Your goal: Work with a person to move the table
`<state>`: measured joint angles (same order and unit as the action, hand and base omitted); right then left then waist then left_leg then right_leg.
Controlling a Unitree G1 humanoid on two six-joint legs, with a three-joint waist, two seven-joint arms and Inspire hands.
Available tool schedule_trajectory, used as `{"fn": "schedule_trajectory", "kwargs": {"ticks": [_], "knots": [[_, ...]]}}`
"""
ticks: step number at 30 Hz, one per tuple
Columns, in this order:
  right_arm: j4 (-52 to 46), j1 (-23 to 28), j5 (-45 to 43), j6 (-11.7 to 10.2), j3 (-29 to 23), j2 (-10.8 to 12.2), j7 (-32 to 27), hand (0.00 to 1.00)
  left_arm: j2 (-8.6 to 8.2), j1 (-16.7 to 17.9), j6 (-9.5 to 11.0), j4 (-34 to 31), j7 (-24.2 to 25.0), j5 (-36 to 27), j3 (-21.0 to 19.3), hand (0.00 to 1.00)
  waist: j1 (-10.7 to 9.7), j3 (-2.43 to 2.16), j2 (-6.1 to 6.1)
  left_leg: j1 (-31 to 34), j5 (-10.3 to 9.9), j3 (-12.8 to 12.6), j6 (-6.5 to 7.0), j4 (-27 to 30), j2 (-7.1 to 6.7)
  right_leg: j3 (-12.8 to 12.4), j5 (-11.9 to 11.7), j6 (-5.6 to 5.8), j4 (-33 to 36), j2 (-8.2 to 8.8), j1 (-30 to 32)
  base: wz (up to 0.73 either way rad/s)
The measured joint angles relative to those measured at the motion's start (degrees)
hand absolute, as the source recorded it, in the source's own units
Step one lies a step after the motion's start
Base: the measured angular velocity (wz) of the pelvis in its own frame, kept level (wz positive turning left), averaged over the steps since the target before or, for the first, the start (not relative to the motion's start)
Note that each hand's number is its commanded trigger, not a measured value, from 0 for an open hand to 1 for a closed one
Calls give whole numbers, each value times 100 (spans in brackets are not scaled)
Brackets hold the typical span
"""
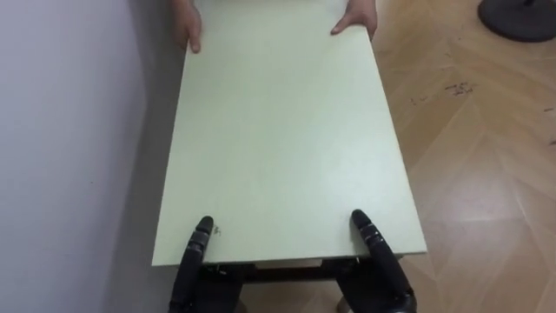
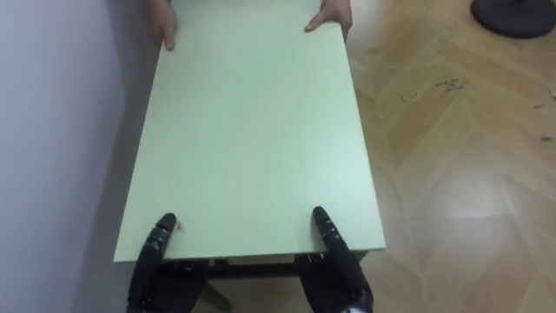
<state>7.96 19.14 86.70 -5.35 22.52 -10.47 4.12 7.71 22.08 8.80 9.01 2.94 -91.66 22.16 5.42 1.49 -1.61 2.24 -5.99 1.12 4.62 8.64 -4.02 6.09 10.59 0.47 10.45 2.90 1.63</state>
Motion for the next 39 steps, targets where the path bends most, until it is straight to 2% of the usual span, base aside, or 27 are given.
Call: {"fn": "schedule_trajectory", "kwargs": {"ticks": [2, 4, 5, 9, 10, 15, 16, 17, 18, 19, 22, 27, 29, 30, 32, 33, 35, 39], "knots": [[137, -87, -85, 30, 3, 67, 0, 100, -19, -5, -16, 79, 21, 11, -49, 100, -82, -4, -17, -3, -2, -57, -5, -5, 41, 112, -238, -56, 115, -16, 17, 5], [232, -90, -93, 49, -19, 164, 20, 100, -13, -52, -3, 170, 68, 118, -85, 100, -119, -4, 48, -41, -2, -360, -5, -23, 85, 143, -240, -56, 145, -46, -14, 19], [263, -107, -94, 56, -50, 195, 29, 100, -11, -65, -8, 176, 79, 134, -98, 100, -122, -2, 62, -40, -2, -429, -5, -32, 92, 143, -241, -56, 145, -47, -12, 5], [348, -136, -97, 136, -181, 212, 47, 100, -13, -168, -113, 319, 172, 188, -94, 100, -129, -6, 96, -54, -3, -463, -5, -37, 77, 139, -249, -45, 175, -31, -15, 0], [419, -167, -100, 173, -193, 224, 84, 100, -14, -188, -125, 350, 174, 243, -97, 100, -130, -3, 117, -72, -3, -547, -5, -39, 76, 137, -251, -41, 177, -24, -32, 0], [702, -231, -212, 178, -345, 363, 316, 100, -41, -224, -197, 417, 181, 372, -148, 100, -137, -5, 143, -98, -5, -608, -2, -39, 66, 132, -274, -5, 144, -12, -65, 0], [726, -223, -288, 184, -390, 393, 340, 100, -70, -230, -257, 467, 230, 469, -197, 96, -134, -5, 142, -98, -5, -649, -2, -39, 66, 131, -275, -3, 142, -10, -64, 0], [773, -224, -373, 186, -454, 444, 371, 93, -73, -245, -299, 551, 336, 567, -227, 81, -134, -6, 142, -98, -6, -672, -1, -39, 66, 131, -275, -3, 142, -9, -63, 0], [790, -227, -394, 190, -471, 454, 390, 6, -73, -251, -337, 583, 383, 632, -251, 53, -134, -6, 141, -98, -6, -675, -1, -39, 66, 131, -275, -3, 143, -8, -63, 0], [820, -230, -395, 206, -472, 457, 429, 0, -74, -257, -393, 610, 426, 678, -291, 0, -124, -7, 140, -98, -8, -690, 3, -39, 67, 131, -276, -3, 144, -8, -61, 0], [876, -224, -402, 253, -511, 461, 546, 0, -68, -260, -482, 682, 529, 832, -343, 0, -110, -13, 129, -99, -20, -715, 20, -39, 72, 130, -276, -3, 145, -10, -57, 0], [936, -162, -972, 361, -479, 237, 1201, 0, 191, -343, -579, 885, 676, 2030, -340, 0, -161, -16, 127, -172, -20, -728, 20, -39, 76, 37, -276, 0, 218, -8, -69, -13], [912, -161, -1314, 428, -422, 84, 1443, 0, 231, -389, -666, 916, 677, 2429, -334, 0, -250, -51, 114, -205, -24, -735, 17, -39, 85, 4, -278, 2, 229, -10, -82, -13], [906, -161, -1369, 438, -419, 62, 1501, 0, 230, -411, -689, 916, 678, 2516, -334, 0, -272, -52, 113, -209, -30, -739, 19, -39, 93, 3, -278, 2, 231, -15, -78, -15], [868, -163, -1471, 541, -400, 32, 1686, 0, 218, -459, -777, 914, 738, 2770, -272, 0, -313, -88, 54, -229, -227, -735, 42, -45, 211, -49, -278, 2, 225, -143, -92, -23], [862, -166, -1471, 552, -382, 39, 1720, 0, 215, -464, -807, 914, 771, 2772, -268, 0, -330, -89, 50, -240, -276, -732, 79, -48, 239, -52, -277, 1, 225, -178, -95, -21], [840, -138, -1463, 615, -355, 60, 1817, 0, 221, -464, -895, 914, 818, 2756, -247, 0, -378, -95, 91, -259, -281, -736, 76, -38, 253, -80, -279, -3, 224, -203, -109, -11], [763, -101, -1451, 670, -354, 45, 1881, 0, 260, -493, -1000, 910, 1046, 2760, -160, 0, -396, -97, 99, -256, -282, -744, 76, -2, 250, -111, -279, -3, 217, -234, -126, -2]]}}
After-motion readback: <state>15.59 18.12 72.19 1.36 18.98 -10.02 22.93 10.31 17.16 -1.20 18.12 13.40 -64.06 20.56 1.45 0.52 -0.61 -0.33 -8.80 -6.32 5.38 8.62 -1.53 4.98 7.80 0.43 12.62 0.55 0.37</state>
